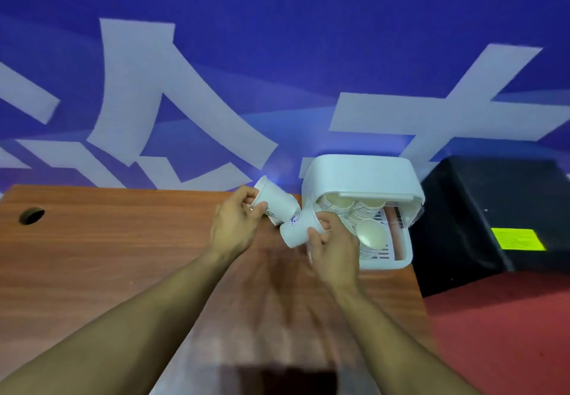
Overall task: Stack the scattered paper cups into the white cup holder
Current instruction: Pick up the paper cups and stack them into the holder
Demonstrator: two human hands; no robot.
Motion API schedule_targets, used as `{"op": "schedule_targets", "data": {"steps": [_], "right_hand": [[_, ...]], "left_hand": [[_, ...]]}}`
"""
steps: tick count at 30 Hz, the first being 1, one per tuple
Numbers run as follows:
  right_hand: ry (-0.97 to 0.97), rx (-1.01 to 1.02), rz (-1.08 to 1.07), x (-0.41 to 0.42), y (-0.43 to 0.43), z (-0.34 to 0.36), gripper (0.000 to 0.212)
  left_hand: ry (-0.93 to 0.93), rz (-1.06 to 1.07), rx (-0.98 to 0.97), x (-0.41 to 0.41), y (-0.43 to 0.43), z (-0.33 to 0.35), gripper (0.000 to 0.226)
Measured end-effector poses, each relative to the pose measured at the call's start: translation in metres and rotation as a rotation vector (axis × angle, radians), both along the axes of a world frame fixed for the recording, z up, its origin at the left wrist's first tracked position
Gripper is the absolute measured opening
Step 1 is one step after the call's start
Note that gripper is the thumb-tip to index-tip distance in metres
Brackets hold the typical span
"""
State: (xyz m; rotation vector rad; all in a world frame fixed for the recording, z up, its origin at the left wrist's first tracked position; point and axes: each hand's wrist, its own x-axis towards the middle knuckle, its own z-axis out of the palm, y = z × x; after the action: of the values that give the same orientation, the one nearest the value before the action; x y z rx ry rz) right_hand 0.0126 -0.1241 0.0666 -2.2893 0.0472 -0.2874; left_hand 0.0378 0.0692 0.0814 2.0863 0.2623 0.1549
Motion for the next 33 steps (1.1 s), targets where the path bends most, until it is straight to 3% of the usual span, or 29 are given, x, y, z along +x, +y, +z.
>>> {"op": "schedule_targets", "data": {"steps": [6,16,24,33], "right_hand": [[-0.13,-0.058,-0.047,-0.017,-0.068,0.026,0.015],[-0.111,-0.342,-0.045,-0.007,-0.137,0.032,0.011],[0.122,-0.567,0.183,0.011,-0.15,0.001,0.022],[0.272,-0.493,0.3,0.028,-0.158,-0.027,0.03]], "left_hand": [[-0.125,-0.126,0.111,-0.02,-0.065,0.027,0.004],[-0.3,-0.247,0.445,-0.026,-0.127,0.02,0.013],[-0.311,-0.213,0.55,-0.02,-0.138,0.002,0.011],[-0.284,-0.222,0.597,-0.011,-0.144,-0.015,0.011]]}}
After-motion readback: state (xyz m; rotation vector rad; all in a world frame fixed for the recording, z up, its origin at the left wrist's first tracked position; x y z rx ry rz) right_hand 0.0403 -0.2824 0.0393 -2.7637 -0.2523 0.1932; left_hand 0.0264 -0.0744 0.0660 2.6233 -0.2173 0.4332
